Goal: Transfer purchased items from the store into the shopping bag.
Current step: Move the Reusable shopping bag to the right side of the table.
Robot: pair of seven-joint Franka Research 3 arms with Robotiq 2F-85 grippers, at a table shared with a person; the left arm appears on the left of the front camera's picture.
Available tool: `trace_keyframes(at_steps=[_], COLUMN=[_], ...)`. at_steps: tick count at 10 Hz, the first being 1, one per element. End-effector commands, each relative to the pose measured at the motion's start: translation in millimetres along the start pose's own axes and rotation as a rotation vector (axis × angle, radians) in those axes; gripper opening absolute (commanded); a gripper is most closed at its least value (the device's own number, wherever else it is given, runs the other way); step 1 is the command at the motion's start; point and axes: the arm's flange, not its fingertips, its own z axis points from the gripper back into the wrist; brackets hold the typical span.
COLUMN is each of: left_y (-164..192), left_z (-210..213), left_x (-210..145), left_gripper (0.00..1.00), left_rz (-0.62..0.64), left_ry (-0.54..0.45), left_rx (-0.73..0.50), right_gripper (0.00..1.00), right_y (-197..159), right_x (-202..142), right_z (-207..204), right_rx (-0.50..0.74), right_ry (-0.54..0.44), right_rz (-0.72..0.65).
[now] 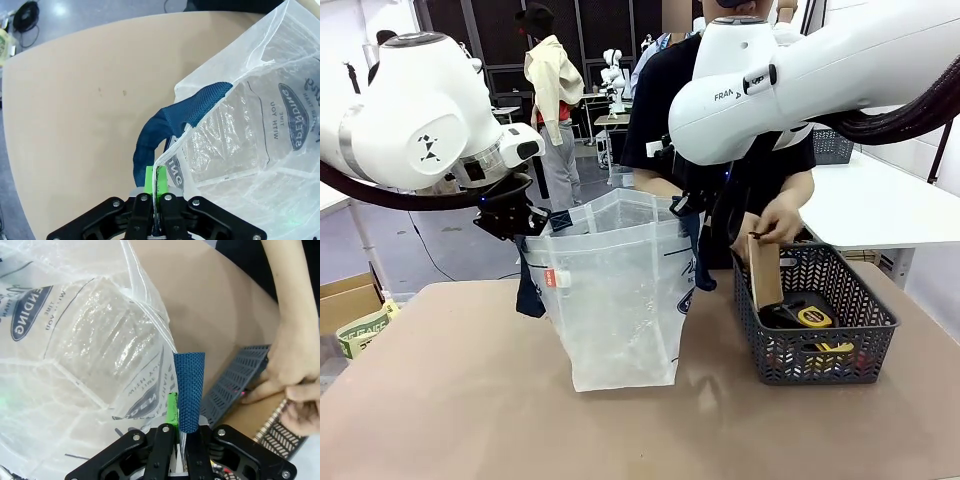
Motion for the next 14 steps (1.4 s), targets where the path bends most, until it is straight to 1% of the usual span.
trace_keyframes(at_steps=[1,14], left_y=[1.6,1.6], left_z=[2.8,2.8], left_x=[-3.2,-3.2], left_gripper=[0.00,0.00], left_rz=[0.022,0.022], left_ry=[0.001,0.001], left_rx=[0.006,0.006], right_gripper=[0.00,0.00], right_y=[-0.8,-0.8], right_x=[-1.0,-1.0], right_z=[-0.4,-0.4], right_rx=[0.001,0.001], right_ry=[0.006,0.006], right_rz=[-0.006,-0.006])
